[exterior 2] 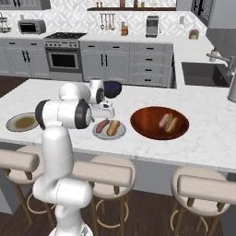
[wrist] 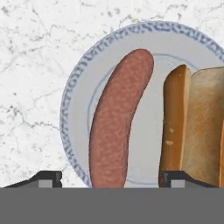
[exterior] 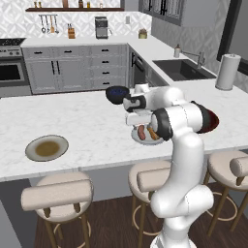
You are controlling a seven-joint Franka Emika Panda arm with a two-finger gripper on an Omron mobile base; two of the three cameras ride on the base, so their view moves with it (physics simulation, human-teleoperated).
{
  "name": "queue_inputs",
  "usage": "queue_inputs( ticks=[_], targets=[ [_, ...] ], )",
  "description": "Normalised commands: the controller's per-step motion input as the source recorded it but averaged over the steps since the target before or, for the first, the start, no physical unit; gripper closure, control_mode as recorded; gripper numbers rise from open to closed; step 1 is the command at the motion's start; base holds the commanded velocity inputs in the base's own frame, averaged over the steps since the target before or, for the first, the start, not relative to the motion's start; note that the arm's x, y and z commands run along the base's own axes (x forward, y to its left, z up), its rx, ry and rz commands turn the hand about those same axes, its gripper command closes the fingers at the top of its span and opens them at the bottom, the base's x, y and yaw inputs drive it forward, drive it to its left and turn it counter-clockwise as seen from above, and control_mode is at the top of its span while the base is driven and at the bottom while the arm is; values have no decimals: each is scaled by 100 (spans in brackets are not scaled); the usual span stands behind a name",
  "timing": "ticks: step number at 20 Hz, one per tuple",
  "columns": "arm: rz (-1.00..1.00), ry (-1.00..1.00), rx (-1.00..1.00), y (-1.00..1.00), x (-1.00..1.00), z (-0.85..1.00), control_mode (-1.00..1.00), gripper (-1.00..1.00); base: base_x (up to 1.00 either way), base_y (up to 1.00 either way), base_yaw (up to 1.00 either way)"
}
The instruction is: Place one bun and one sausage from the bowl on each plate.
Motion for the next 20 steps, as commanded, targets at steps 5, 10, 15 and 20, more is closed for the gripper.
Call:
queue_inputs(
  ticks=[5, 10, 15, 20],
  targets=[
    [0, -1, 0, 0, -23, 39, -100, -100, 0, 0, 0],
    [0, -11, 1, -21, -85, 70, -100, -100, 0, 0, 0],
    [0, -12, 2, -69, -51, 50, -100, -100, 0, 0, 0],
    [0, 0, 2, -94, 0, 68, -100, -100, 0, 0, 0]
  ],
)
